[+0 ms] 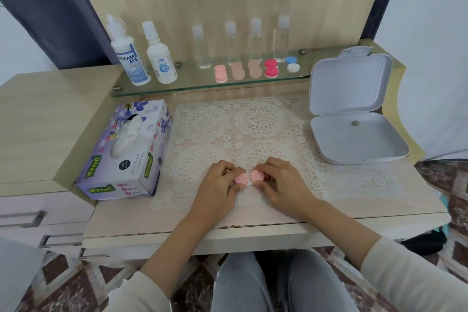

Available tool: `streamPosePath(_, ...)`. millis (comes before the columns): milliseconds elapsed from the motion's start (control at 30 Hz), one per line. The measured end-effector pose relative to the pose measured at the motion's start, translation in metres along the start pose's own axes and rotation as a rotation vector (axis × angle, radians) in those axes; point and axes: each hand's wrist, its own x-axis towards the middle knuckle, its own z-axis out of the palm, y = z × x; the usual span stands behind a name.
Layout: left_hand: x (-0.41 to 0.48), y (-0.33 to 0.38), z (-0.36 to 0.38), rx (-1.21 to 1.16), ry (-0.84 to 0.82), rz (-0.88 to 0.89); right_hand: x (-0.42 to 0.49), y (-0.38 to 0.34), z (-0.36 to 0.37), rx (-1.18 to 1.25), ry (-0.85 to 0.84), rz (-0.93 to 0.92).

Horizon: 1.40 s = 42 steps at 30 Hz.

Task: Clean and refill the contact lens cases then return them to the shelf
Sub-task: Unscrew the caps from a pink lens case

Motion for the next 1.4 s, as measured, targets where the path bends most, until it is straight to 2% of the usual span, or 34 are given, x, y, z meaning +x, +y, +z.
streamPosePath(167, -0.003, 0.003, 0.008, 0.029, 0.139, -0.040, 0.000, 0.003, 0.002, 0.004, -0.013, 0.005)
streamPosePath(267, 0.000, 0.003, 0.007, -0.021, 0.179, -0.125, 0.000, 0.003, 0.003, 0.000, -0.020, 0.006)
streamPosePath(400, 0.005, 0.005, -0.002, -0.151, 0.046, -0.162, -0.001, 0.002, 0.002, -0.001, -0.017, 0.008)
streamPosePath(467, 0.005, 0.001, -0.008, -0.266, -0.041, -0.087, -0.001, 0.002, 0.001, 0.001, -0.009, 0.000)
streamPosePath(533, 0.002, -0.003, -0.012, -0.301, -0.058, -0.036, -0.001, 0.003, 0.002, 0.001, -0.003, -0.004)
streamPosePath(733, 0.000, -0.002, -0.012, -0.243, 0.068, -0.081, -0.002, 0.004, 0.003, 0.000, -0.002, -0.002)
streamPosePath(967, 0.004, 0.001, -0.016, -0.254, -0.054, 0.026, -0.001, 0.004, 0.003, 0.012, 0.009, -0.007)
streamPosePath(1133, 0.008, 0.001, -0.009, -0.091, -0.046, 0.035, -0.001, 0.003, 0.004, 0.011, 0.021, -0.006)
streamPosePath(1400, 0.011, -0.003, -0.019, -0.164, 0.080, -0.035, -0.002, 0.003, 0.002, 0.009, 0.028, -0.014)
